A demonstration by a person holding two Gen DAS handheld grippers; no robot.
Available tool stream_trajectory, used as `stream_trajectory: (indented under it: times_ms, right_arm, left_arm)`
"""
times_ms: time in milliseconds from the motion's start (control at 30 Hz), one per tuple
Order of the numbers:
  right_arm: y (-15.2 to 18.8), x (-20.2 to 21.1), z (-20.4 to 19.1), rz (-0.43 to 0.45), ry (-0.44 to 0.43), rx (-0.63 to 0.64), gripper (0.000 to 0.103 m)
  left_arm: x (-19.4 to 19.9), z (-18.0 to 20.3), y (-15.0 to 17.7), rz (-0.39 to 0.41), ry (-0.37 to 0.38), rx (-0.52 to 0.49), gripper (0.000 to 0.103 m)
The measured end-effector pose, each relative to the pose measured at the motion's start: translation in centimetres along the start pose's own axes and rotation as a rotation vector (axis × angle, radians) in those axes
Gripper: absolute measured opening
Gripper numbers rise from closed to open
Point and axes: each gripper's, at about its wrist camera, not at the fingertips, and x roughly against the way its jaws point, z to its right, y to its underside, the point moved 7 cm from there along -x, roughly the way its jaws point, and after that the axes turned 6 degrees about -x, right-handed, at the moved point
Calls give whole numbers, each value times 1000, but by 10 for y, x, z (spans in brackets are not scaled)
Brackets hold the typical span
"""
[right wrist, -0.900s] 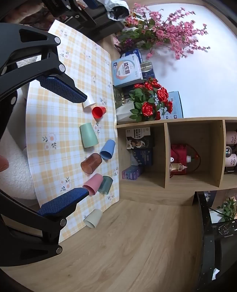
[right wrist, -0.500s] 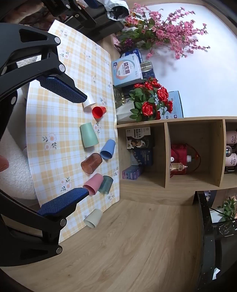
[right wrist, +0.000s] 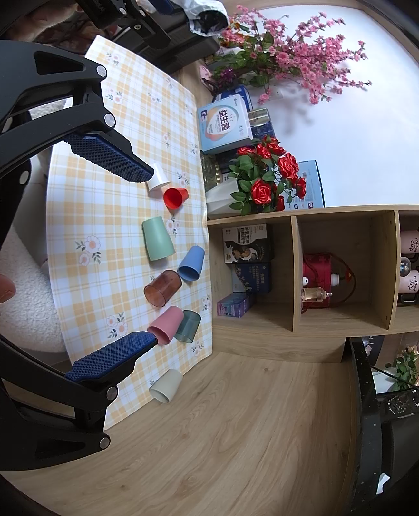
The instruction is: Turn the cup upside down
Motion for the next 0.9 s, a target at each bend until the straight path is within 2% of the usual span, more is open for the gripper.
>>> stream_trajectory:
  times_ms: [900]
  right_arm:
    - [1,0,-1,-3,0,-2,91]
  left_arm:
    - [3,-6,3,-2,0,4,98]
